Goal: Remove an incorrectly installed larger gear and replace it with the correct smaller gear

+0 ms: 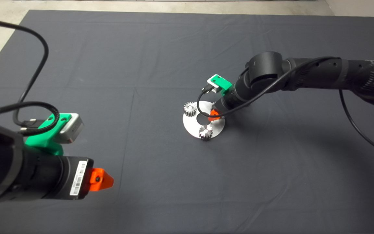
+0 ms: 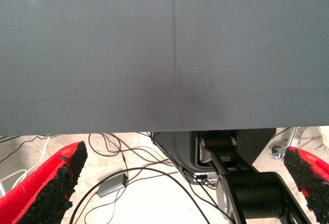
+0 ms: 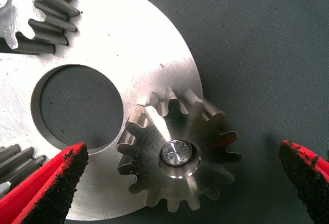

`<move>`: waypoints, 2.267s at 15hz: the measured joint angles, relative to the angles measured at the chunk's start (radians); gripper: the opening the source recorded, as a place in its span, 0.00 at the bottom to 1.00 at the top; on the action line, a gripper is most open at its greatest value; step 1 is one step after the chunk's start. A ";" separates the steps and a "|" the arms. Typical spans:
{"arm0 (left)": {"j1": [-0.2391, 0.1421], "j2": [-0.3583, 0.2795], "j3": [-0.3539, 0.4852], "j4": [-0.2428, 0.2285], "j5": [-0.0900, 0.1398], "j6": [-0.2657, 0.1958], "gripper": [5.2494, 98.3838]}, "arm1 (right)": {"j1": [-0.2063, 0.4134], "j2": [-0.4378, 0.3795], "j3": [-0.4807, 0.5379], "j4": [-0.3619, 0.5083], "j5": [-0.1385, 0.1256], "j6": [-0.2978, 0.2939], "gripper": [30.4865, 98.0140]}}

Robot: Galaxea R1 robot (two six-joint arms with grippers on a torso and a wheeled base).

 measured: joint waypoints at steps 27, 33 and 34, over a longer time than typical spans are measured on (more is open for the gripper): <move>0.000 0.000 0.000 0.000 0.000 0.000 0.99 | -0.027 0.000 -0.009 -0.023 0.017 0.001 0.59; 0.000 0.000 0.000 0.000 0.000 0.000 0.99 | -0.025 0.002 -0.016 -0.034 0.017 0.006 0.51; 0.000 0.000 0.000 0.000 0.000 0.000 0.99 | -0.025 0.003 -0.016 -0.034 0.017 0.007 0.51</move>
